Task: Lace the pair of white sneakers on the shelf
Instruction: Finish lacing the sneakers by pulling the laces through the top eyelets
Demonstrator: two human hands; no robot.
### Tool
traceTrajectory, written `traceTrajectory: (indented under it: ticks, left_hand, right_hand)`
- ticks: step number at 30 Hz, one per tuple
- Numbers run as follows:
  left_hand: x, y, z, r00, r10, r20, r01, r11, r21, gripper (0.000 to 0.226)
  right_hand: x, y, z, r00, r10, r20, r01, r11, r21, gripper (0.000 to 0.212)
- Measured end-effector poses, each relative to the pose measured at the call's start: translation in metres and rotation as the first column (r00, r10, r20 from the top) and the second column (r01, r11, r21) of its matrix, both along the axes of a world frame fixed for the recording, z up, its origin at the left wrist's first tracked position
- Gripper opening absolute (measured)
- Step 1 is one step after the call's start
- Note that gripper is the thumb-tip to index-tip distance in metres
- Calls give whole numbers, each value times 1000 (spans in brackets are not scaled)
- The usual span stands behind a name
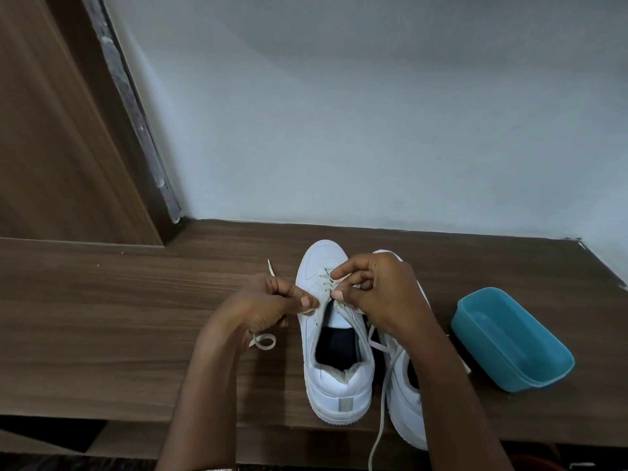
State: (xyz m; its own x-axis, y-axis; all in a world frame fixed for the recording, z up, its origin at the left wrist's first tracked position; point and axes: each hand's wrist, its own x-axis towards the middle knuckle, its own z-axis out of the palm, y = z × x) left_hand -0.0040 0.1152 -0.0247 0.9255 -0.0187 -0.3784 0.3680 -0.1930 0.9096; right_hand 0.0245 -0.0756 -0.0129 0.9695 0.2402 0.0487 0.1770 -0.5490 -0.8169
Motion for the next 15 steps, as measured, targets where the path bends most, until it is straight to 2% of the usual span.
traceTrajectory:
  ticks: [3, 5, 7, 10, 15]
  left_hand:
    - [-1, 0, 3, 997, -82, 3, 82, 997, 10, 35]
    - [-1, -1, 4, 992, -127, 0, 126, 987, 95, 44]
    - [0, -2, 1, 994, -105, 3, 104, 989, 106, 32]
    - [0, -1, 0, 996, -91, -5, 92, 995, 42, 15]
    - [-1, 1, 1, 997, -60, -45, 58, 997, -50, 4]
  right_hand:
    - [0, -2, 1, 999, -33, -13, 34, 999, 11, 17]
    - [-1, -1, 1, 998, -52, -22, 53, 998, 43, 16]
    - [-1, 0, 1, 998, -63, -11, 64, 996, 62, 15]
    - [-3, 2, 1, 998, -65, 24, 63, 996, 62, 13]
    - [-2, 4, -2, 998, -62, 8, 61, 995, 80, 12]
